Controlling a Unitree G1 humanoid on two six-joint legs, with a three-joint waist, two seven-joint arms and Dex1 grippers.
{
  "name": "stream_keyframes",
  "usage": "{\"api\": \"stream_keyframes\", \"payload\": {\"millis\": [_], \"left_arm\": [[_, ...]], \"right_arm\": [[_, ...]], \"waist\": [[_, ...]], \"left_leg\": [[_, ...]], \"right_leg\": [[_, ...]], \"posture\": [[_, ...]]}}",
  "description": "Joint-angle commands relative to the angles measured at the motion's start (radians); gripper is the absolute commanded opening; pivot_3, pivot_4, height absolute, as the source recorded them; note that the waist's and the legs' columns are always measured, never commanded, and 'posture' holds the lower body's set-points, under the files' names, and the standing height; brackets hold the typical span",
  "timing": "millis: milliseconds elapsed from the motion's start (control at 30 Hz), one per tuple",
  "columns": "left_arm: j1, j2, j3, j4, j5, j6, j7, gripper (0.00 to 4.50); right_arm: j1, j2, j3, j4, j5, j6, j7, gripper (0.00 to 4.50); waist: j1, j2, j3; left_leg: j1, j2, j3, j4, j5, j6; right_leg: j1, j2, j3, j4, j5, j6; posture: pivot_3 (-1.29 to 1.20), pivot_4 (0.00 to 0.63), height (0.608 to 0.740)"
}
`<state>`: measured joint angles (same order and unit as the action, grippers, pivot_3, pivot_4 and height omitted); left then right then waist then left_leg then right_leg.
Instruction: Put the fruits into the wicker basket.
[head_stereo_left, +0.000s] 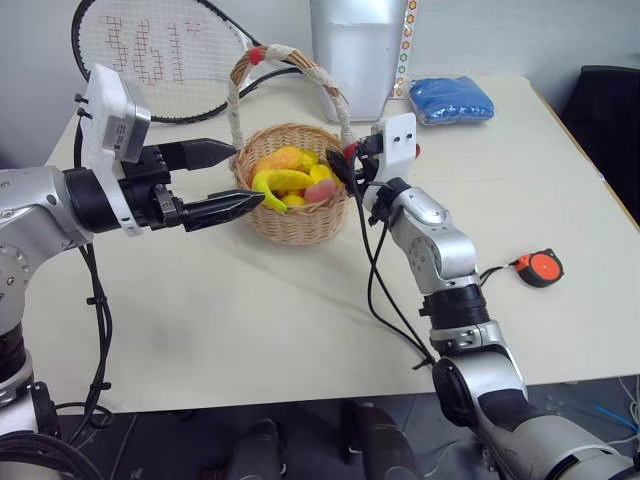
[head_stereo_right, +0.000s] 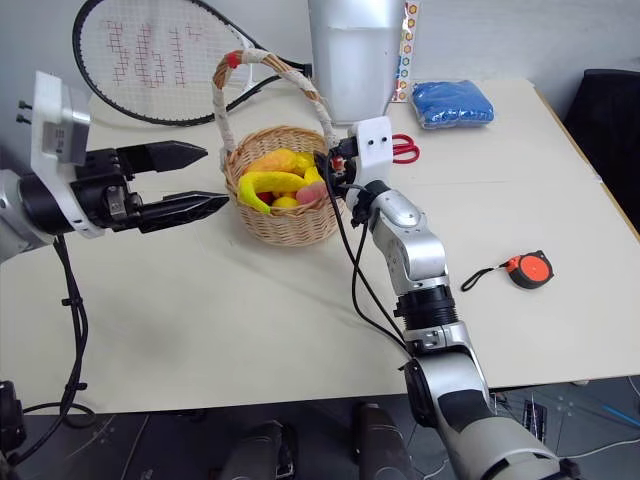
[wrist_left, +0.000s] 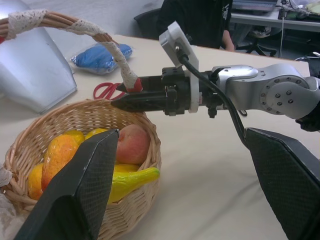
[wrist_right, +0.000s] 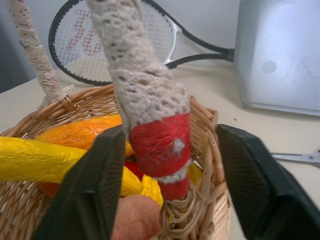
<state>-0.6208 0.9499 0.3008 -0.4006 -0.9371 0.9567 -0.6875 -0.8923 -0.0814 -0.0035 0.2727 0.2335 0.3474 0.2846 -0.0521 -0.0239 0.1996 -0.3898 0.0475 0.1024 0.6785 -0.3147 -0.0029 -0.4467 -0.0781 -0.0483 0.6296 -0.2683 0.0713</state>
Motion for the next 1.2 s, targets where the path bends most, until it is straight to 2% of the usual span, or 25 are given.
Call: {"api": "stream_keyframes", "payload": {"millis": [33, 133, 267, 367, 467, 533, 633, 800, 967, 1067, 1200], "left_arm": [[-0.001, 0.002, 0.039, -0.031, -0.011, -0.015, 0.012, 4.21], [-0.007, 0.003, 0.031, -0.019, -0.006, -0.022, 0.004, 4.21], [-0.031, -0.014, 0.009, 0.002, -0.01, -0.029, -0.01, 4.21], [-0.046, -0.019, -0.012, 0.01, 0.002, -0.039, -0.026, 4.21], [-0.049, -0.025, -0.02, 0.025, -0.008, -0.039, -0.058, 4.21], [-0.046, -0.038, 0.0, 0.012, -0.072, -0.031, -0.102, 4.21], [-0.056, -0.058, 0.005, 0.006, -0.103, -0.037, -0.109, 4.21], [-0.075, -0.102, -0.021, -0.014, -0.088, -0.072, -0.085, 4.21], [-0.07, -0.124, -0.048, -0.033, -0.034, -0.123, -0.064, 4.21], [-0.058, -0.135, -0.05, -0.034, -0.015, -0.153, -0.064, 4.21], [-0.046, -0.125, -0.051, -0.022, -0.025, -0.14, -0.091, 4.21]], "right_arm": [[0.019, -0.014, -0.002, -0.089, -0.002, -0.027, 0.017, 1.22], [0.054, -0.048, -0.018, -0.175, 0.006, -0.02, 0.038, 0.25], [0.096, -0.137, -0.065, -0.299, 0.068, -0.011, 0.132, 0.21], [0.121, -0.267, -0.135, -0.371, 0.142, 0.048, 0.226, 0.21], [0.158, -0.446, -0.201, -0.378, 0.149, 0.058, 0.318, 0.21], [0.168, -0.558, -0.292, -0.293, 0.154, 0.063, 0.329, 0.21], [0.17, -0.643, -0.382, -0.129, 0.138, -0.001, 0.297, 0.21], [0.169, -0.674, -0.385, 0.141, 0.05, -0.202, 0.273, 0.21], [0.16, -0.658, -0.367, 0.288, 0.035, -0.284, 0.299, 0.21], [0.176, -0.659, -0.361, 0.312, 0.048, -0.278, 0.323, 1.18], [0.239, -0.694, -0.381, 0.241, 0.087, -0.226, 0.388, 2.47]], "waist": [[-0.001, 0.0, 0.0], [0.0, 0.0, 0.0], [0.005, 0.0, 0.0], [0.017, 0.0, 0.0], [0.027, 0.0, 0.0], [0.031, 0.0, 0.0], [0.033, 0.0, 0.0], [0.018, 0.0, 0.0], [0.006, 0.003, 0.001], [0.005, 0.003, 0.001], [0.011, 0.003, 0.001]], "left_leg": [[0.0, 0.0, 0.0, 0.0, 0.0, 0.0], [0.0, 0.0, -0.001, 0.0, 0.001, -0.001], [0.0, 0.0, -0.001, 0.0, 0.001, -0.001], [0.0, -0.001, 0.0, 0.0, 0.001, 0.0], [0.0, -0.001, 0.0, 0.0, 0.0, 0.0], [0.0, -0.001, 0.0, 0.0, 0.0, 0.001], [0.0, -0.003, 0.001, 0.001, -0.001, 0.003], [0.004, -0.004, 0.006, 0.002, 0.0, 0.004], [0.008, -0.002, 0.01, 0.0, 0.002, 0.001], [0.009, -0.001, 0.011, 0.0, 0.002, 0.001], [0.009, -0.001, 0.011, 0.0, 0.002, 0.001]], "right_leg": [[0.0, 0.0, 0.0, 0.0, 0.0, 0.0], [0.0, 0.0, 0.0, 0.001, 0.0, 0.0], [0.0, 0.0, -0.001, 0.0, 0.0, 0.0], [0.0, 0.001, -0.001, 0.0, 0.0, 0.0], [0.0, 0.001, -0.001, -0.001, 0.0, 0.0], [0.0, 0.002, -0.001, -0.001, 0.0, 0.0], [0.001, 0.001, -0.001, -0.002, 0.001, 0.001], [0.001, 0.002, 0.0, -0.003, 0.001, 0.002], [0.001, 0.003, 0.002, 0.0, 0.001, 0.002], [0.001, 0.006, 0.003, 0.0, 0.001, 0.002], [0.001, 0.006, 0.007, 0.0, 0.001, 0.003]], "posture": [[0.0, 0.15, 0.74], [0.0, 0.15, 0.74], [0.0, 0.15, 0.74], [0.0, 0.15, 0.74], [0.0, 0.15, 0.74], [0.0, 0.15, 0.74], [0.0, 0.15, 0.74], [0.0, 0.15, 0.74], [0.0, 0.15, 0.74], [0.0, 0.15, 0.74], [0.0, 0.15, 0.74]]}}
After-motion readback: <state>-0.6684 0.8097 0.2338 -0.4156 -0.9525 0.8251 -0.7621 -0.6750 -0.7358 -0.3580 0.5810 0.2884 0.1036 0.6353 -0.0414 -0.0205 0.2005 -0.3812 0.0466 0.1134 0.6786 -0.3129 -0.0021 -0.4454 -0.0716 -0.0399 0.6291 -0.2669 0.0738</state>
